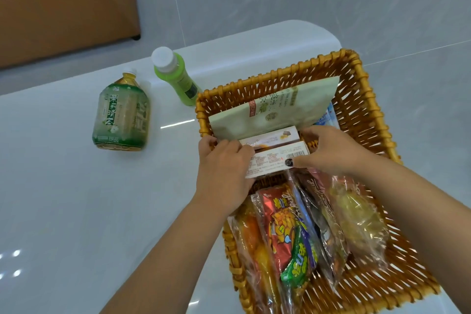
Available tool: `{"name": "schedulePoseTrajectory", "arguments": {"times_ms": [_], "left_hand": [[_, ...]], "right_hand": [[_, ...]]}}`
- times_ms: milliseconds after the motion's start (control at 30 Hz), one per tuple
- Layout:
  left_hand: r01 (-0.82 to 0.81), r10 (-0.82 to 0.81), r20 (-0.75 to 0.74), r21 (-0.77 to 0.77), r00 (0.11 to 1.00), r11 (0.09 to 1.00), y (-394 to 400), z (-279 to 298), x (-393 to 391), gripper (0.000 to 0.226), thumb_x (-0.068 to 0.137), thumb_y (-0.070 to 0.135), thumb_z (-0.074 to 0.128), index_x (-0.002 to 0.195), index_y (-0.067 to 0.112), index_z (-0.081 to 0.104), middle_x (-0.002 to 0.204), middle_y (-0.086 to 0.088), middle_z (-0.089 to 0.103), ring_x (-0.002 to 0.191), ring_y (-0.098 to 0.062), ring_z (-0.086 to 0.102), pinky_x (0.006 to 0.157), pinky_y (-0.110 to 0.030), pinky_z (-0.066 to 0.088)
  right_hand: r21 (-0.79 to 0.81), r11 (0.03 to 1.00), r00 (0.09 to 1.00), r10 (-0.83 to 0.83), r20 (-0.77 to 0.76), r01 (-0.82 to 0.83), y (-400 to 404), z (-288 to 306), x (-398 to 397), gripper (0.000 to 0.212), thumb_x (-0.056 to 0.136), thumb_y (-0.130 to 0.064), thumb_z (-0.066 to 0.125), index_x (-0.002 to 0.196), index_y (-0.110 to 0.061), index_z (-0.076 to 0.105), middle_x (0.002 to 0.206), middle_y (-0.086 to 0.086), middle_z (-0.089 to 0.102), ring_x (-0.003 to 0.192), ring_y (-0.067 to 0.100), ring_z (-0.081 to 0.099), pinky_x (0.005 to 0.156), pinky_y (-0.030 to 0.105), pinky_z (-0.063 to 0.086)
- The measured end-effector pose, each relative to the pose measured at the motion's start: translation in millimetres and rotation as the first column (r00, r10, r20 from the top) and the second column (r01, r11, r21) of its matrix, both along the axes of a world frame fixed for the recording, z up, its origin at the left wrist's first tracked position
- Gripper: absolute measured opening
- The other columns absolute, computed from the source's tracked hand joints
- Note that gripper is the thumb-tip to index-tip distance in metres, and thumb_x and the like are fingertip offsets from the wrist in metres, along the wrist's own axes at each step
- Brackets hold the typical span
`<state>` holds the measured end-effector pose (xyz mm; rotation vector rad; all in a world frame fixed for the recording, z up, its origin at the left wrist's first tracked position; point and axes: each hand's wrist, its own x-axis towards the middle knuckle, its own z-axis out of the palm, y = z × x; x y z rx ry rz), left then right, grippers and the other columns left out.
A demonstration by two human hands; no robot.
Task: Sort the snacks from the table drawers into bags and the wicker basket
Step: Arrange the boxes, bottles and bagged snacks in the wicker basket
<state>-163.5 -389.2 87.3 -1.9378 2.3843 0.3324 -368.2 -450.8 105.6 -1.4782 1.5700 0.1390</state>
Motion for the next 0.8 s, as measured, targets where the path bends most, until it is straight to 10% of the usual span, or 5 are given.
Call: {"name": "schedulePoseTrajectory", "arguments": {"times_ms": [467,800], "left_hand": [[0.019,-0.019,-0.040,-0.012,0.999,1.000,-5,9,-2,0.037,0.078,0.047,0.064,0.111,0.031,0.070,0.096,0.010,0.070,0.096,-0.013,0.061,0.097,-0.033,0.012],[-0.031,0.028,-0.070,-0.040,0.997,0.999,-2,0,1,0.033,0.052,0.032,0.089,0.081,0.022,0.076,0.075,0.005,0.068,0.074,-0.018,0.064,0.094,-0.033,0.025]], "right_hand": [[0.119,0.974,0.978,-0.202,0.058,0.194,-11,1,-9,0.052,0.079,-0.013,0.077,0.128,-0.015,0.058,0.098,-0.008,0.066,0.082,0.003,0.063,0.053,0.013,0.045],[0.177,0.960,0.973,-0.229,0.040,0.219,-7,-10,8,0.038,0.075,-0.015,0.080,0.106,-0.020,0.058,0.094,0.000,0.063,0.079,0.019,0.064,0.077,0.040,0.057]]}}
